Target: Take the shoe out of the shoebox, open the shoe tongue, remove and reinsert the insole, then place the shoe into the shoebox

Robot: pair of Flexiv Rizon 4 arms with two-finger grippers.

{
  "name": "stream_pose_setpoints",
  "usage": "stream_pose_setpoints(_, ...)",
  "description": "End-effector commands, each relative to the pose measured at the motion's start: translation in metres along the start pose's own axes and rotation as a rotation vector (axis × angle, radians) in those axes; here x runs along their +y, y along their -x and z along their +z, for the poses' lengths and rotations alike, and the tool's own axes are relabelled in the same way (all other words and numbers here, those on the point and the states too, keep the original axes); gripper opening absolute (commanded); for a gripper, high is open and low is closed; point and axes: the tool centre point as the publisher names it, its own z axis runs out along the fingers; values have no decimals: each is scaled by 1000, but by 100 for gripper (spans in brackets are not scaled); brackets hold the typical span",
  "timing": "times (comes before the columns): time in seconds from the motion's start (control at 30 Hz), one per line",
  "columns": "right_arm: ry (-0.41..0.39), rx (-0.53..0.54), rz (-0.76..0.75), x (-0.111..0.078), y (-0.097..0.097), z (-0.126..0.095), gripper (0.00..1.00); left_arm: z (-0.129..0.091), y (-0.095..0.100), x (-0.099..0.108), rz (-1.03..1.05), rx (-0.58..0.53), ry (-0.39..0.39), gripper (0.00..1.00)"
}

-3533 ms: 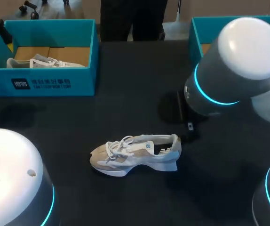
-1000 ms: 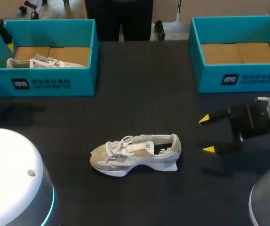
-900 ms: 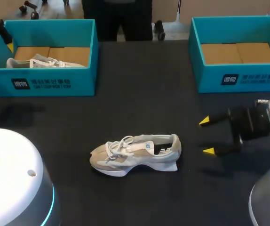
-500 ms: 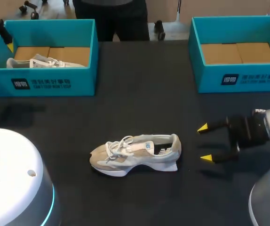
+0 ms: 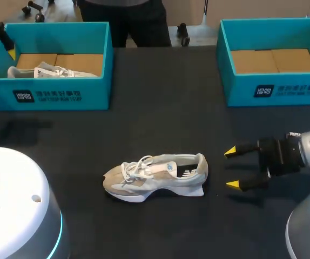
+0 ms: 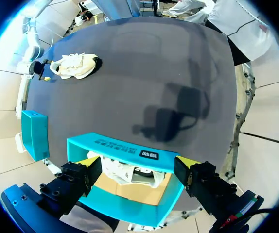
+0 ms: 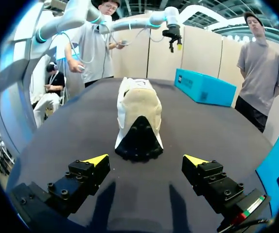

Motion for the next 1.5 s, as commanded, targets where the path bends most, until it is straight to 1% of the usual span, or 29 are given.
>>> stream_pose_setpoints(0.03, -1, -8, -1, 0, -3, 2, 100, 0, 0, -2, 0, 2, 5, 100)
stream_pose_setpoints(0.73, -6, -17, 7, 0, -2, 3, 100, 0, 0, -2, 0, 2, 5, 100)
stream_pose_setpoints(0.97, -8, -5, 15, 5, -2, 16, 100, 0, 0, -2, 0, 2, 5, 100)
stream_pose_setpoints(1.1, -15, -3, 38, 9, -2, 22, 100, 0, 0, -2, 0, 2, 5, 100)
stream_pose_setpoints(1.5, -14, 3, 44, 23, -4, 46, 100, 0, 0, -2, 0, 2, 5, 100)
